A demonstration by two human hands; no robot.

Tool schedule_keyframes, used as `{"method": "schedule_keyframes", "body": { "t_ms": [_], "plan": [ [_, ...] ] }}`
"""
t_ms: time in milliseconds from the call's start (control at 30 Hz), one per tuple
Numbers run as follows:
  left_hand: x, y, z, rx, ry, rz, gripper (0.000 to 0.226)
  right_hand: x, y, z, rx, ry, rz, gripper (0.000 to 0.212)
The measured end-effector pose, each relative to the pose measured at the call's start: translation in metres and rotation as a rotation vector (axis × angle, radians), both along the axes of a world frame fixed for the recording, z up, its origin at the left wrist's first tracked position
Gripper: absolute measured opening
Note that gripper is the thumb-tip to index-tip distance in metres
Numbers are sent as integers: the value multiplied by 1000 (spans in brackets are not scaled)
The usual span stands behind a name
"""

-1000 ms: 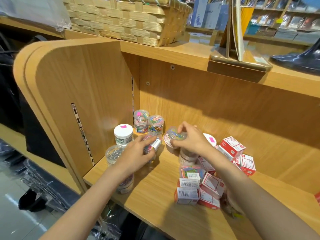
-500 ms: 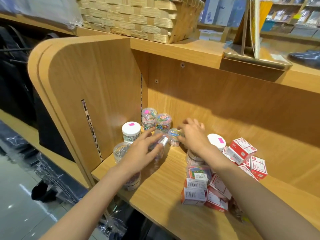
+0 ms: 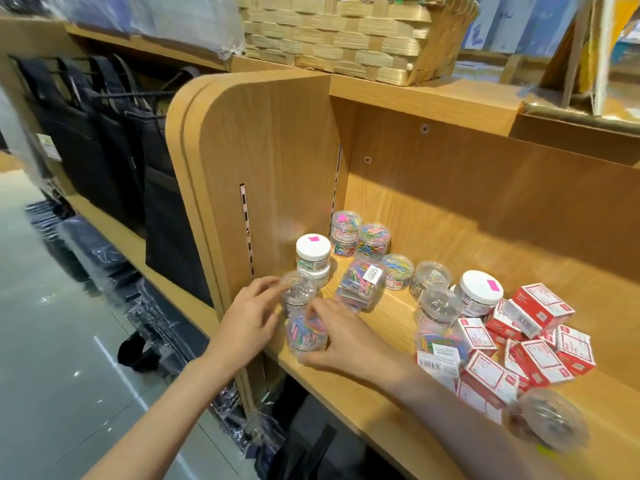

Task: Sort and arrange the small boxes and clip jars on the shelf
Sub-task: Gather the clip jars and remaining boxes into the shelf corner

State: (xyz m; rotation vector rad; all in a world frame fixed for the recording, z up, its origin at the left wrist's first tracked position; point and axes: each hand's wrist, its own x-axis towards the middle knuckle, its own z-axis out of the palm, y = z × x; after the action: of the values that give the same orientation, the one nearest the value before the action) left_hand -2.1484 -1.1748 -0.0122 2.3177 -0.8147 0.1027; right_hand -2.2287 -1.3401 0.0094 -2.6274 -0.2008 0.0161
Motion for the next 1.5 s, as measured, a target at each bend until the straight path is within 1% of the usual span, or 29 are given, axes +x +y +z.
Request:
{"method": "schedule_keyframes", "body": {
  "t_ms": [100, 200, 300, 367, 433, 467, 567, 633, 667, 700, 800, 867, 967, 1033, 1100, 1200, 1233, 1300, 1367, 1467, 1500],
  "plan": [
    [4, 2, 1, 29, -39, 6, 46, -3, -2, -2, 43, -64, -43, 41],
    [5, -5, 6, -3, -64, -3, 37, -15, -20, 12, 136, -114, -150, 39],
    [4, -18, 10, -63, -103, -18, 30, -22, -49, 37, 258, -251, -290, 36],
    [2, -28, 14, -102, -114, -32, 27, -16, -73, 50, 271, -354, -413, 37],
    [0, -39, 19, -121, -115, -68, 27, 0, -96, 57, 188, -404, -512, 38],
    [-1, -44, 20, -111, -120, -87, 31, 9, -106, 56, 135, -400, -540, 39],
    [-3, -60, 21, -80, -109, -129, 40, 35, -124, 38, -10, -299, -536, 39],
    [-5, -68, 19, -98, -94, -148, 37, 43, -129, 20, -156, -218, -514, 39],
    [-5, -70, 17, -110, -94, -159, 36, 44, -132, 14, -196, -200, -519, 40],
    [-7, -72, 17, -121, -95, -167, 37, 42, -135, 12, -192, -208, -532, 39],
    [-9, -74, 15, -157, -96, -167, 40, 19, -145, 25, -93, -285, -564, 28],
    [-9, -76, 12, -187, -95, -152, 41, -4, -155, 37, -119, -252, -563, 25],
    [-12, -84, 13, -242, -104, -140, 37, -38, -164, 47, -194, -154, -466, 29],
    [-15, -92, 15, -274, -121, -167, 37, -50, -160, 45, -283, -74, -433, 42],
    [-16, -102, 16, -260, -135, -177, 43, -55, -152, 36, -398, -33, -442, 53],
    [-14, -112, 13, -198, -155, -153, 44, -54, -140, 26, -574, -85, -456, 49],
    [-14, -114, 12, -178, -149, -151, 44, -52, -137, 23, -599, -95, -463, 46],
    [-13, -115, 9, -156, -128, -163, 43, -51, -135, 22, -559, -100, -483, 43],
    [-12, -114, 8, -145, -120, -167, 36, -50, -134, 27, -413, -114, -522, 43],
    [-10, -110, 9, -123, -124, -178, 29, -44, -139, 51, -126, -248, -651, 43],
    [-10, -109, 9, -111, -121, -198, 30, -39, -143, 59, -91, -325, -685, 43]
  ]
}}
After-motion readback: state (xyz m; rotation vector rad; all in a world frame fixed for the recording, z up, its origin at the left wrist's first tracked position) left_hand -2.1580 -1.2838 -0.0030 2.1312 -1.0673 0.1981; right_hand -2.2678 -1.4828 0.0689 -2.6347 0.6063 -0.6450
